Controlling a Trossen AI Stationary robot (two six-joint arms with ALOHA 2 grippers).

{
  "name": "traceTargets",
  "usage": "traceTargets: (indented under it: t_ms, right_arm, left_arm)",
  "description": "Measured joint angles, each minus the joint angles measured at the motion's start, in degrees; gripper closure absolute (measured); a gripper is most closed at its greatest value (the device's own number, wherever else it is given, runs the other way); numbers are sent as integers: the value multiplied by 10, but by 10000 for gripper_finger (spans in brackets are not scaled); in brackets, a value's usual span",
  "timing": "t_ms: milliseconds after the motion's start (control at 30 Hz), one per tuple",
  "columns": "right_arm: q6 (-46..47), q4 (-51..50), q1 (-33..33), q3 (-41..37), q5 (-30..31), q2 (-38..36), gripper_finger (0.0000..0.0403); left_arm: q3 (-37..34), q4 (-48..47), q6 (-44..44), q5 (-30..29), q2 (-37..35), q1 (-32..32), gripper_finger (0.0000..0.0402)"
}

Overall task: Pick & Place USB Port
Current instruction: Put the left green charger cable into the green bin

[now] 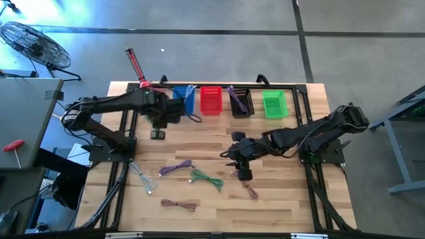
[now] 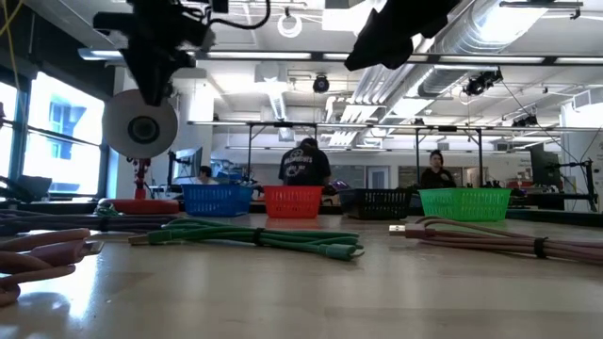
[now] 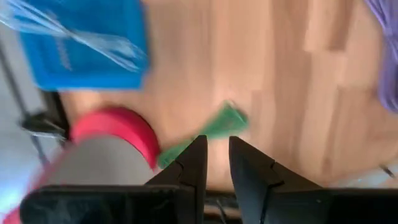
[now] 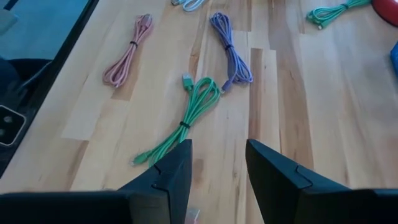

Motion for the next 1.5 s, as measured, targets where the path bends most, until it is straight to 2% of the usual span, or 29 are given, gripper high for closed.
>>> traceTargets:
  t_ms: [133, 233, 400, 533, 967, 1067, 1167, 1333, 1500]
  right_arm:
    - [1, 2, 7, 0, 4, 0, 261]
    - [6, 3, 12, 0, 12, 0, 261]
    - [6, 3, 14, 0, 11, 0, 261]
    - [4, 3, 14, 0, 11, 0, 261]
    - [-15, 3, 14, 0, 38, 0, 261]
    - [-15, 3, 14, 0, 37, 0, 261]
    - [-10, 3, 14, 0, 35, 0, 261]
    - [-9, 3, 14, 0, 31, 0, 261]
    - [-9, 1, 14, 0, 22, 0, 261]
  left_arm:
    - [-32, -2, -45, 10, 1, -2, 339]
    - [-71, 9, -43, 10, 1, -2, 339]
    - [-148, 31, 42, 7, 2, -2, 339]
    - [-191, 46, 45, -31, 2, -2, 339]
    - [-202, 124, 43, -42, 2, -2, 339]
    - [-202, 124, 12, -42, 2, -2, 336]
    - [-202, 124, -15, -42, 2, -1, 317]
    - [-202, 126, -20, -41, 2, -1, 257]
    - [-215, 126, 92, -35, 2, -2, 223]
